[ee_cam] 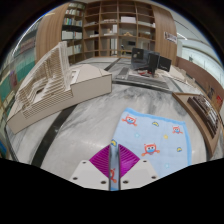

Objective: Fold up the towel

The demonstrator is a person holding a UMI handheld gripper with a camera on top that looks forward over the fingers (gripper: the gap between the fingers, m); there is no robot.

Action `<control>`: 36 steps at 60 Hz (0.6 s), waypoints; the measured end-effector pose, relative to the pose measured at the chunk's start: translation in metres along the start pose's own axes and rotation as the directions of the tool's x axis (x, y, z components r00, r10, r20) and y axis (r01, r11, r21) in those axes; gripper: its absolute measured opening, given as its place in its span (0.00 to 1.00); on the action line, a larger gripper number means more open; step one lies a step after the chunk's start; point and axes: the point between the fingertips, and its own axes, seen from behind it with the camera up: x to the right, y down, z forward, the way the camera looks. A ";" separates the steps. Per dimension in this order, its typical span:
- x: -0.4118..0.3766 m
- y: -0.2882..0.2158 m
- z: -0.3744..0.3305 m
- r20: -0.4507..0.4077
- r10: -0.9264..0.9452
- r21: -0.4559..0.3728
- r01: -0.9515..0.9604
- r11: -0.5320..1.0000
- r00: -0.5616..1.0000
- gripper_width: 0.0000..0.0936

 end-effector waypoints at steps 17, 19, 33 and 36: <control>0.019 -0.004 -0.003 -0.033 0.046 -0.002 -0.046 0.999 0.998 0.00; 0.024 -0.013 -0.009 -0.048 0.025 0.030 -0.023 0.999 0.999 0.00; 0.106 -0.070 -0.088 -0.121 0.056 0.207 -0.030 0.978 0.991 0.00; 0.137 -0.067 -0.096 -0.166 0.056 0.208 -0.020 0.978 0.984 0.01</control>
